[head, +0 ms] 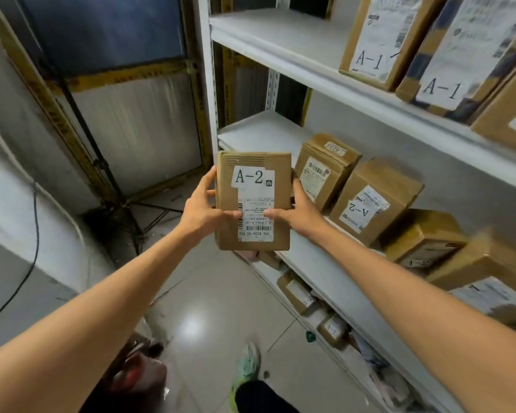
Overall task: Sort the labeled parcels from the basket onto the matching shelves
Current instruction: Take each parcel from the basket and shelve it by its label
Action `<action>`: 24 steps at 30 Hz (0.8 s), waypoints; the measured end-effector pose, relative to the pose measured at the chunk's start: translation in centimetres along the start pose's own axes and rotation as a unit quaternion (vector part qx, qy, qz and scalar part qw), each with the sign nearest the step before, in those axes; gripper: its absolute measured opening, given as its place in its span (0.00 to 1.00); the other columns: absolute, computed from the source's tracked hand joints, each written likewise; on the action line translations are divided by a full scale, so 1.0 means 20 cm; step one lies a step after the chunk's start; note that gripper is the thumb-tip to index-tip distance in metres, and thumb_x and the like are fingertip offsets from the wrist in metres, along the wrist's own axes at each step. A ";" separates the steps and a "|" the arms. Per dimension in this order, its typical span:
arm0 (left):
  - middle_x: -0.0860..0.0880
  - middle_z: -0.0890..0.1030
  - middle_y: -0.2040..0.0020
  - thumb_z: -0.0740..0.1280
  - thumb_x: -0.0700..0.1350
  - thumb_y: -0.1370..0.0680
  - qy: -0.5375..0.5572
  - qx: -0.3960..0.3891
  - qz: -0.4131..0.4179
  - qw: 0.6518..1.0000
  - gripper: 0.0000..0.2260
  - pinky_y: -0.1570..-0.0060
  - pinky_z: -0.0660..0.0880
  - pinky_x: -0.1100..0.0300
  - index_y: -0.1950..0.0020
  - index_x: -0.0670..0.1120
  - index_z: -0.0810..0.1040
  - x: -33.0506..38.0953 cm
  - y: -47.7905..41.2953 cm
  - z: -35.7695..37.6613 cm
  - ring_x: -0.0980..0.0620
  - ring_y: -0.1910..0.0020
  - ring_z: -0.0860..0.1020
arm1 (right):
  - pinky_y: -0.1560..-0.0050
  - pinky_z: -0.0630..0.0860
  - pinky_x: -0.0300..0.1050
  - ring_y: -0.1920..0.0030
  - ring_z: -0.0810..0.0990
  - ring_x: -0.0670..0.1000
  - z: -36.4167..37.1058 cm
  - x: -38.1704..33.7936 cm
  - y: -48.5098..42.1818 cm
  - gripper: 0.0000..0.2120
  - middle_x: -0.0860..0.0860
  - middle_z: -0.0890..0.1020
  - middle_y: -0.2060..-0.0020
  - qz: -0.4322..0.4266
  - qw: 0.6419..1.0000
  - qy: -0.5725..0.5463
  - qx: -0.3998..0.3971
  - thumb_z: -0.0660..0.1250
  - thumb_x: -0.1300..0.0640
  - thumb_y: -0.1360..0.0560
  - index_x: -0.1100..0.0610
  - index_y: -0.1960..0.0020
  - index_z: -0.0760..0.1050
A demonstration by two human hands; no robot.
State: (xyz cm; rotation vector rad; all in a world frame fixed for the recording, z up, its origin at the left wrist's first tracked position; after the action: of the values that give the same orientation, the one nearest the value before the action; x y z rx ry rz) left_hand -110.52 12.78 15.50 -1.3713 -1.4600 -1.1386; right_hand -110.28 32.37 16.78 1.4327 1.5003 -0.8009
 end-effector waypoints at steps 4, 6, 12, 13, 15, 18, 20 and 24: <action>0.48 0.73 0.33 0.80 0.42 0.37 -0.023 0.017 -0.010 1.000 0.48 0.41 0.75 0.40 0.25 0.59 0.56 -0.06 -0.26 -0.07 0.47 0.36 0.73 | 0.39 0.66 0.41 0.30 0.66 0.50 0.06 0.02 -0.27 0.46 0.52 0.67 0.28 0.006 1.000 -0.016 -0.019 0.72 0.62 0.28 0.53 0.22 0.45; 0.46 0.72 0.33 0.80 0.42 0.36 -0.041 0.018 -0.031 0.998 0.49 0.39 0.74 0.42 0.23 0.54 0.54 -0.08 -0.40 -0.07 0.46 0.35 0.73 | 0.43 0.67 0.38 0.33 0.68 0.48 0.04 0.03 -0.39 0.46 0.51 0.67 0.29 0.011 1.000 -0.016 -0.017 0.72 0.62 0.28 0.53 0.22 0.45; 0.48 0.76 0.36 0.79 0.47 0.35 -0.051 -0.014 -0.064 0.997 0.36 0.43 0.77 0.45 0.31 0.48 0.66 -0.11 -0.79 -0.01 0.48 0.40 0.77 | 0.43 0.71 0.44 0.39 0.70 0.46 -0.06 0.06 -0.71 0.47 0.51 0.68 0.30 0.022 1.000 -0.012 -0.001 0.73 0.63 0.29 0.51 0.22 0.45; 0.47 0.76 0.37 0.80 0.47 0.35 -0.046 -0.013 -0.070 0.996 0.35 0.44 0.78 0.45 0.33 0.48 0.67 -0.12 -0.85 -0.01 0.47 0.41 0.77 | 0.41 0.72 0.45 0.39 0.70 0.45 -0.07 0.08 -0.75 0.47 0.51 0.68 0.30 0.029 0.999 -0.014 -0.002 0.73 0.63 0.28 0.51 0.22 0.44; 0.47 0.77 0.39 0.80 0.44 0.36 -0.036 -0.014 -0.076 0.996 0.33 0.47 0.79 0.45 0.36 0.48 0.68 -0.13 -0.96 0.00 0.46 0.42 0.78 | 0.40 0.72 0.47 0.40 0.70 0.45 -0.07 0.10 -0.83 0.48 0.50 0.69 0.31 0.042 0.999 -0.015 -0.011 0.73 0.63 0.28 0.51 0.22 0.44; 0.48 0.76 0.41 0.79 0.39 0.35 -0.030 -0.024 -0.069 0.997 0.31 0.49 0.79 0.50 0.39 0.47 0.67 -0.11 -1.10 0.00 0.48 0.43 0.77 | 0.41 0.71 0.45 0.39 0.71 0.46 -0.12 0.10 -0.95 0.41 0.50 0.72 0.34 0.062 0.998 -0.007 0.008 0.73 0.62 0.28 0.52 0.24 0.51; 0.50 0.76 0.43 0.78 0.37 0.35 -0.036 -0.045 -0.051 0.997 0.29 0.49 0.78 0.53 0.40 0.46 0.67 -0.08 -1.20 0.01 0.50 0.45 0.77 | 0.45 0.75 0.42 0.38 0.73 0.49 -0.16 0.07 -1.02 0.37 0.50 0.73 0.37 0.066 0.997 0.000 0.043 0.73 0.63 0.29 0.55 0.27 0.56; 0.53 0.75 0.49 0.76 0.32 0.33 -0.042 -0.107 -0.015 0.993 0.27 0.53 0.78 0.58 0.42 0.45 0.66 0.00 -1.40 0.06 0.53 0.49 0.76 | 0.42 0.75 0.49 0.37 0.71 0.53 -0.23 -0.01 -1.12 0.49 0.53 0.68 0.35 0.050 0.993 0.035 0.099 0.75 0.62 0.31 0.42 0.24 0.46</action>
State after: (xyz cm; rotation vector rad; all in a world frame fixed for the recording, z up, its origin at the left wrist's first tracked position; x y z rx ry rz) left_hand -138.45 13.92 12.83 -1.5663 -1.4539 -1.3007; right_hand -133.17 33.68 16.03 1.6861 1.4199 -0.8644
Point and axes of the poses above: each hand's wrist, its own y-axis away from the middle knuckle, its own z-axis out of the palm, x = y × z, the point moved 10 cm from there along -y, towards the middle knuckle
